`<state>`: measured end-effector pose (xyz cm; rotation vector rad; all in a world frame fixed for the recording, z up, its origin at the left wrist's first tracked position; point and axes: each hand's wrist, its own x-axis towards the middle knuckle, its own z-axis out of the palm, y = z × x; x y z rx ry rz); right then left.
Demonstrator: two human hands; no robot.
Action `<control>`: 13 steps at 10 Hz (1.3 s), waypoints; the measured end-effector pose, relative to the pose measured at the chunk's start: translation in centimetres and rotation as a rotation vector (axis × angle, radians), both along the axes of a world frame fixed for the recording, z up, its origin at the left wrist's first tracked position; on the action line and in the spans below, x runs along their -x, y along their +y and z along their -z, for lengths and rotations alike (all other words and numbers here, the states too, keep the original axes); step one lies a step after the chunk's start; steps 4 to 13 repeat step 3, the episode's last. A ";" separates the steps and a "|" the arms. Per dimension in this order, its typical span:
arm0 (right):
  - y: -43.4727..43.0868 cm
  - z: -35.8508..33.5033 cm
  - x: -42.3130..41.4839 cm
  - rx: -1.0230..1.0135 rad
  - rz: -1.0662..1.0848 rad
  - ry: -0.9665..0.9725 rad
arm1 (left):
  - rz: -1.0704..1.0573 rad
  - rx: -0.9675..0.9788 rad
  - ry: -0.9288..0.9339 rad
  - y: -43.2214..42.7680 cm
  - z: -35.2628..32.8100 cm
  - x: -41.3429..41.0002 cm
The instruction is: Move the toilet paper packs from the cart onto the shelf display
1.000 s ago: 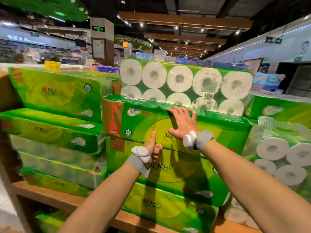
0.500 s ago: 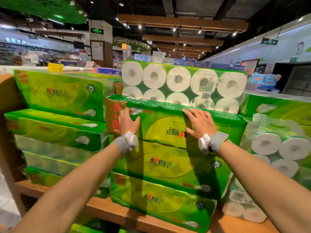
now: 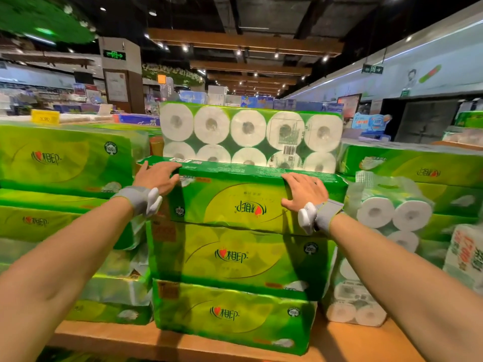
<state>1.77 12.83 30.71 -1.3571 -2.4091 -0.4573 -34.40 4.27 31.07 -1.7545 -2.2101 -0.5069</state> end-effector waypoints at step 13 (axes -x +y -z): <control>-1.4 -2.6 -3.5 0.192 0.104 -0.090 | -0.052 0.143 -0.040 -2.6 -1.9 3.0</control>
